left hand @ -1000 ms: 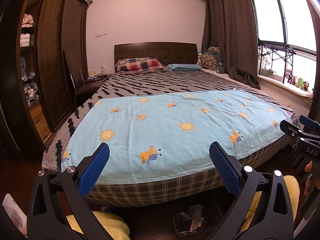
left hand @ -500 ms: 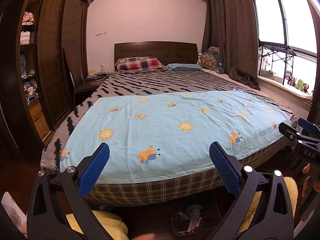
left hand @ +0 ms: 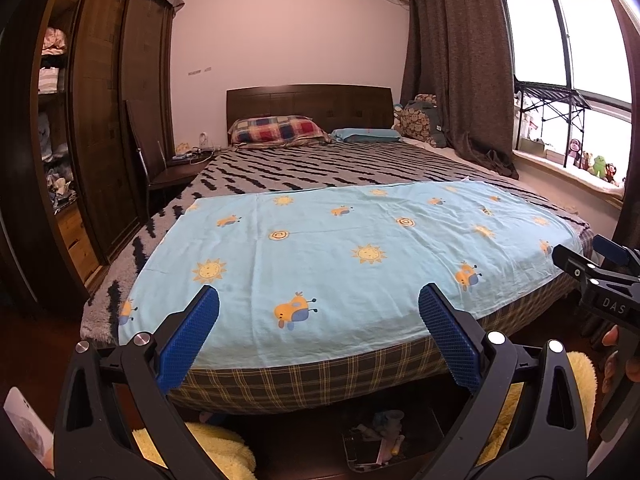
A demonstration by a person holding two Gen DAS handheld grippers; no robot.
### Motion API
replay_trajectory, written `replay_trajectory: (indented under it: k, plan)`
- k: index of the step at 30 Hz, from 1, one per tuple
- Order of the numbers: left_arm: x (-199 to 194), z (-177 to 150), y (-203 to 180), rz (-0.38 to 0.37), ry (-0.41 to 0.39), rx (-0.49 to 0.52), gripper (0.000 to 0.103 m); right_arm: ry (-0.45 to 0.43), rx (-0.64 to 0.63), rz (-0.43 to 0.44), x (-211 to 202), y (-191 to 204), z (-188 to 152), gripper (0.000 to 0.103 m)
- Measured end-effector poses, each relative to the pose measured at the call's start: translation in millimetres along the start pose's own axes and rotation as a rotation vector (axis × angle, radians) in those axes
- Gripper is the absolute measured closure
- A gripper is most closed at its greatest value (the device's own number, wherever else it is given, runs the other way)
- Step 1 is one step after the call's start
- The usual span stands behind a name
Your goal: Collect trash
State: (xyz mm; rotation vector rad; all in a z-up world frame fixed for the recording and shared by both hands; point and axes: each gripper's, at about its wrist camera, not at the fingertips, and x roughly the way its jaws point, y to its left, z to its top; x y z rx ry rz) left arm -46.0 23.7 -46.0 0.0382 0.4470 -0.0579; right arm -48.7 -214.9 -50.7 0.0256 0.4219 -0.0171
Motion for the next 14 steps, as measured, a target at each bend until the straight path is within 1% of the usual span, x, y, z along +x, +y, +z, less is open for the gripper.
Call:
replay_trajectory:
  k: [4, 8, 11, 14]
  plan:
    - [1.1, 0.1, -1.3, -0.006, 0.0, 0.004, 0.008, 0.002, 0.0, 0.002, 1.2, 0.0, -0.4, 0.003]
    - [2.1, 0.9, 0.6, -0.023, 0.001, -0.013, 0.008, 0.005, 0.004, 0.001, 3.5, -1.9, 0.2, 0.003]
    - [4.3, 2.1, -0.3, -0.009, -0.003, -0.005, 0.008, 0.008, 0.004, 0.001, 5.2, -2.5, 0.8, 0.003]
    - [7.8, 3.1, -1.0, -0.015, 0.004, -0.003, 0.008, 0.01, 0.001, 0.0, 7.8, -2.7, 1.8, 0.003]
